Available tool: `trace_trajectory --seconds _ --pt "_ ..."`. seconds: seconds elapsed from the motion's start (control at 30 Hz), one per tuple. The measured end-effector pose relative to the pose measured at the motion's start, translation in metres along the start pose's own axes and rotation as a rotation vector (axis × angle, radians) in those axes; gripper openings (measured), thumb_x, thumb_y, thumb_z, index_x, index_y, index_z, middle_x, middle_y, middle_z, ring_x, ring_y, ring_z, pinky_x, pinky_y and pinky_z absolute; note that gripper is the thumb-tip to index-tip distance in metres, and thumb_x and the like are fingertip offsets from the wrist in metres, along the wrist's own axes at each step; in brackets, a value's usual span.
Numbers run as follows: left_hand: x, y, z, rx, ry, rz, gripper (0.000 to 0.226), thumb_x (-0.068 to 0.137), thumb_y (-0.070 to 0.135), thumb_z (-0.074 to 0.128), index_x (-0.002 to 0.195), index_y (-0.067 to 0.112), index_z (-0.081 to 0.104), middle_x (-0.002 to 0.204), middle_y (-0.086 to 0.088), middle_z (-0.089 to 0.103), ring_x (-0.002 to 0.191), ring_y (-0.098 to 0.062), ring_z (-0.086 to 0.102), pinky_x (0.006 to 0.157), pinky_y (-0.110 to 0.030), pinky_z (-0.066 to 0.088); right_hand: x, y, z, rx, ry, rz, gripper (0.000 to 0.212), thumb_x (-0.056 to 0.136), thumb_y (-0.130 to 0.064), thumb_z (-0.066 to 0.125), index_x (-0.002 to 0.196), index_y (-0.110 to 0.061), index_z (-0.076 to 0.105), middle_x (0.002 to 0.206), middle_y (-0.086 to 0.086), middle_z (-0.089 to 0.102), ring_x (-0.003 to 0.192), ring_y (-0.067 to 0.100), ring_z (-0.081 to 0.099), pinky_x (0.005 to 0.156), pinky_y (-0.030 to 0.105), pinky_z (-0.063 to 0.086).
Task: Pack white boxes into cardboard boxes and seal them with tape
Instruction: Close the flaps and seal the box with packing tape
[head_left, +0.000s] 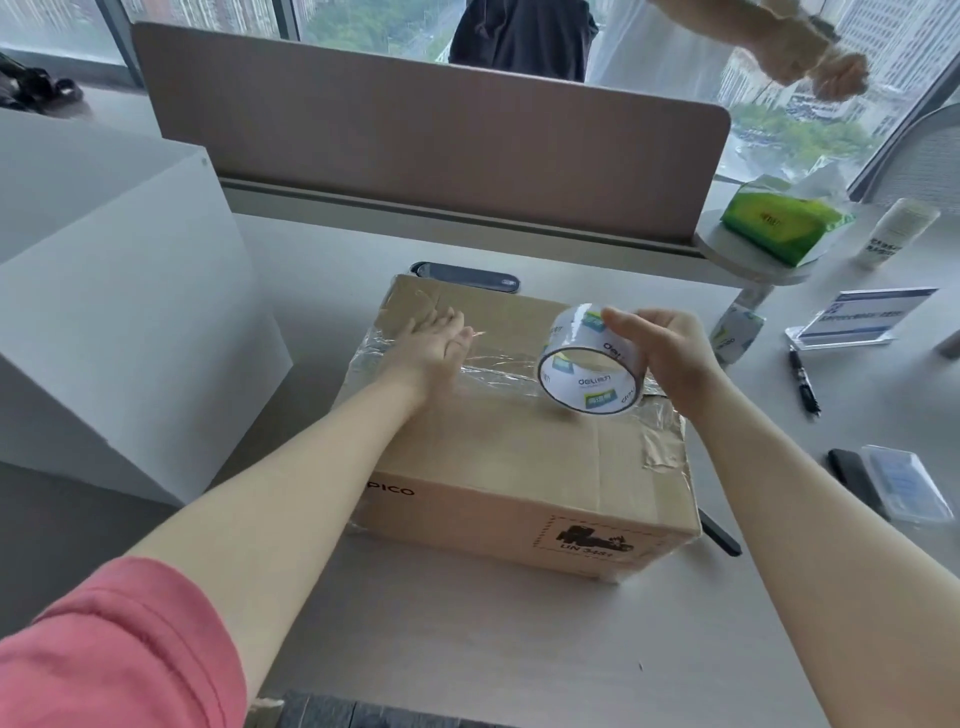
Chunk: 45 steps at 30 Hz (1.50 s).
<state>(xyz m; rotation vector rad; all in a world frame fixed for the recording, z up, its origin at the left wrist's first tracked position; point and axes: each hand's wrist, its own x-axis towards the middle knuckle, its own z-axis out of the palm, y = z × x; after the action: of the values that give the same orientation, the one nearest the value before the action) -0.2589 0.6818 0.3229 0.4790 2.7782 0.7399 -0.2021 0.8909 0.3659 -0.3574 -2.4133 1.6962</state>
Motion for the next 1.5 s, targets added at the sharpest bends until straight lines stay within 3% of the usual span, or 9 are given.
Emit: trace_trajectory --seconds 0.1,0.2,0.47,0.67,0.77,0.87,1.07,1.3,1.5 --pt "0.002 -0.001 0.001 0.128 -0.047 -0.019 0.052 0.102 0.031 0.010 0.150 0.012 0.006 0.159 -0.002 0.001 0.147 -0.012 -0.003 0.117 -0.028 -0.005 0.004 -0.006 -0.011 -0.307 -0.036 -0.046 0.032 0.080 -0.030 0.069 0.066 -0.005 0.052 0.053 0.004 0.030 0.040 0.006 0.028 0.042 0.021 0.023" --pt "0.002 -0.001 0.003 0.266 -0.080 -0.017 0.055 0.101 0.036 0.008 0.150 0.012 0.000 0.159 -0.002 -0.005 0.147 -0.012 -0.007 0.118 -0.029 -0.005 0.006 -0.014 -0.022 -0.565 -0.078 -0.071 0.042 0.082 -0.030 0.066 0.054 -0.007 0.043 0.052 0.004 0.033 0.050 0.016 0.030 0.049 0.026 0.023" --pt "0.001 0.006 0.006 0.462 -0.129 -0.072 0.062 0.099 0.044 0.009 0.149 0.013 -0.008 0.158 -0.002 -0.013 0.147 -0.015 -0.012 0.119 -0.035 -0.007 0.012 -0.023 -0.016 -0.826 -0.104 -0.060 0.045 0.080 -0.038 0.064 0.053 -0.008 0.044 0.055 0.006 0.040 0.059 0.021 0.039 0.060 0.028 0.033" --pt "0.009 0.034 0.004 0.452 -0.097 -0.024 0.055 0.101 0.028 0.023 0.150 0.009 0.005 0.159 -0.006 -0.008 0.147 -0.020 -0.010 0.119 -0.038 -0.003 0.001 -0.006 -0.032 -0.195 -0.038 -0.016 0.038 0.084 -0.028 0.064 0.058 -0.012 0.042 0.049 0.002 0.033 0.037 0.004 0.033 0.038 0.016 0.026" --pt "0.014 0.052 0.018 0.207 -0.118 0.030 0.053 0.102 0.029 0.022 0.149 0.008 0.011 0.159 -0.006 0.001 0.148 -0.019 -0.003 0.119 -0.033 0.001 -0.007 0.010 -0.033 0.140 -0.016 0.106 0.029 0.087 -0.024 0.060 0.061 -0.010 0.056 0.038 -0.006 0.054 0.034 0.000 0.048 0.041 0.012 0.039" --pt "0.017 0.052 0.030 0.256 -0.088 0.012 0.054 0.102 0.034 0.012 0.150 0.012 0.005 0.160 -0.001 -0.003 0.148 -0.014 -0.005 0.118 -0.032 -0.004 -0.006 0.017 -0.031 0.231 0.007 0.097 0.034 0.083 -0.022 0.065 0.054 -0.010 0.052 0.035 -0.010 0.049 0.034 0.002 0.045 0.042 0.016 0.038" --pt "0.016 0.052 0.035 0.347 -0.082 -0.017 0.057 0.100 0.039 0.011 0.150 0.015 -0.002 0.159 0.002 -0.009 0.147 -0.012 -0.008 0.118 -0.031 -0.005 0.010 0.008 -0.043 -0.199 0.023 -0.039 0.060 0.079 -0.025 0.071 0.043 -0.016 0.023 0.029 -0.012 0.017 0.028 0.006 0.018 0.034 0.014 0.014" --pt "0.016 0.054 0.037 0.367 -0.069 -0.032 0.057 0.100 0.040 0.011 0.150 0.016 -0.002 0.159 0.003 -0.008 0.147 -0.012 -0.007 0.118 -0.030 -0.005 0.011 -0.007 -0.071 -0.794 -0.015 -0.072 0.060 0.076 -0.037 0.071 0.039 -0.013 0.030 0.041 0.000 0.029 0.044 0.013 0.029 0.045 0.027 0.025" --pt "0.015 0.058 0.037 0.397 -0.077 -0.048 0.057 0.101 0.038 0.014 0.150 0.014 -0.001 0.159 0.000 -0.007 0.148 -0.015 -0.005 0.119 -0.034 -0.002 0.012 -0.011 -0.071 -1.006 -0.050 -0.030 0.050 0.079 -0.045 0.063 0.045 -0.014 0.043 0.053 0.001 0.045 0.065 0.022 0.045 0.049 0.024 0.028"
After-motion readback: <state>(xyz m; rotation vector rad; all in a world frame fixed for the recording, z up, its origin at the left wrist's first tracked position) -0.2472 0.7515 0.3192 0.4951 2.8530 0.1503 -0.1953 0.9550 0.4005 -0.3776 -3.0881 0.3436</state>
